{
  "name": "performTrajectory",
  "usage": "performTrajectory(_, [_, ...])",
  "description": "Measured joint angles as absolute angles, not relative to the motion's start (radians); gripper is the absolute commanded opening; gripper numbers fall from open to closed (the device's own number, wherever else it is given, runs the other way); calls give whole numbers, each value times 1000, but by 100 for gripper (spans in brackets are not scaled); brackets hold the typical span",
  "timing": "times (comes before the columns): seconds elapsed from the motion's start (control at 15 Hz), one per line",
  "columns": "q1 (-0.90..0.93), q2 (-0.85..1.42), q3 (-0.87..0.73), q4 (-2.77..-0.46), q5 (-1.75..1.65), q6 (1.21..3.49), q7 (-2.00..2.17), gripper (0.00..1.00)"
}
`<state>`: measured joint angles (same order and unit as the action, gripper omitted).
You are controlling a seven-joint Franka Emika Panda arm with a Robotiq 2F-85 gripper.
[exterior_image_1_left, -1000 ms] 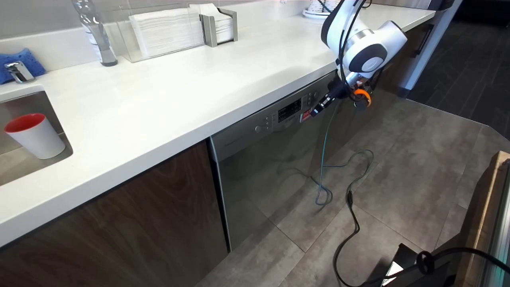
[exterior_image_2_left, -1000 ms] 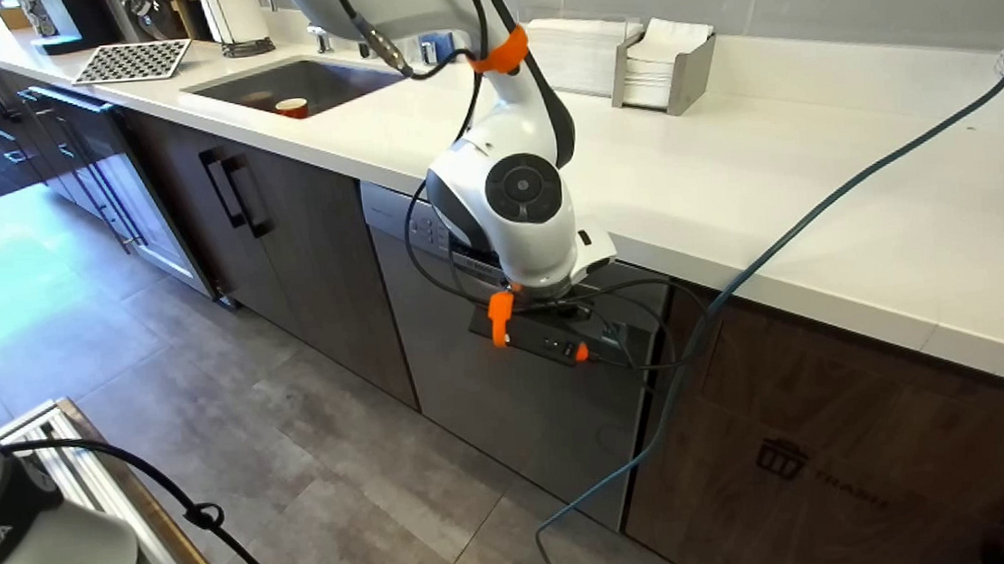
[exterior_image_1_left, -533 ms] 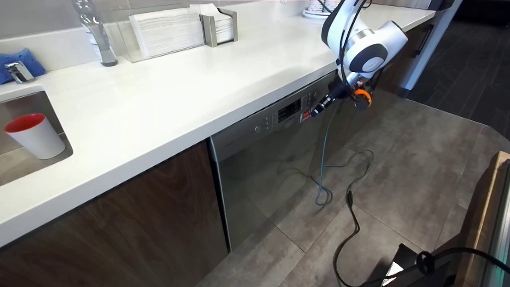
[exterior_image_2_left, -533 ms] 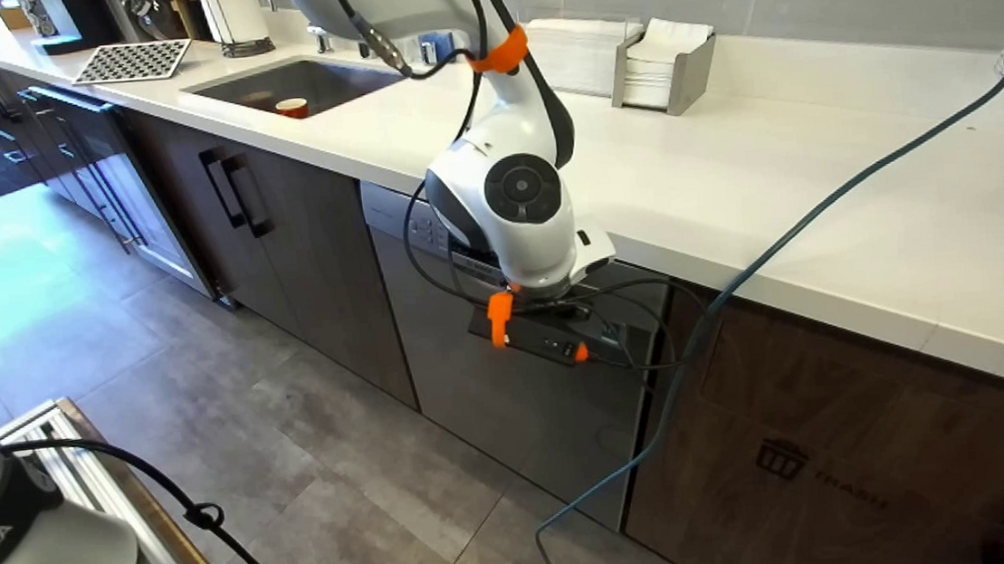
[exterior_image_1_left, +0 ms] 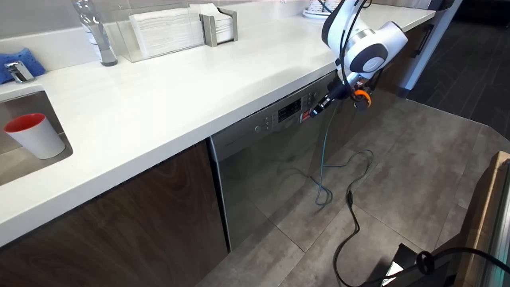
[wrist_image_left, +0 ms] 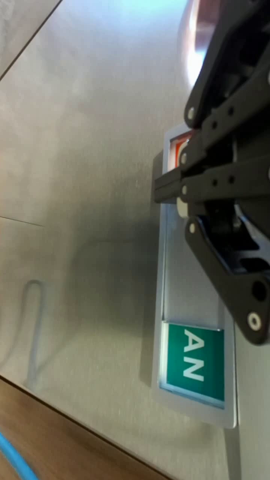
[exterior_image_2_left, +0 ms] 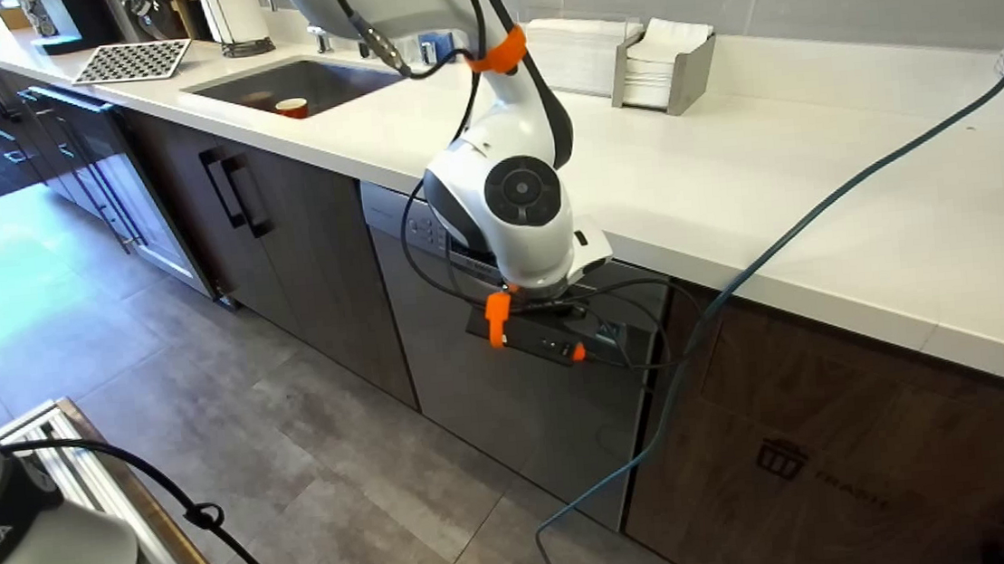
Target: Slide the tab on the dishwasher
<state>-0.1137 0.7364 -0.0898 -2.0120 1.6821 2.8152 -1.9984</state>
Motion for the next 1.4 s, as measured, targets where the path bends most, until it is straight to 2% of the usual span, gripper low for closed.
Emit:
performTrajectory(1.2, [-113, 723, -40, -2035, 1682, 2794, -2004, 0])
performTrajectory(1.27, [-113, 723, -40, -2035, 1681, 2794, -2005, 26])
performTrajectory(1.4, [-113, 723, -40, -2036, 1681, 2792, -2005, 33])
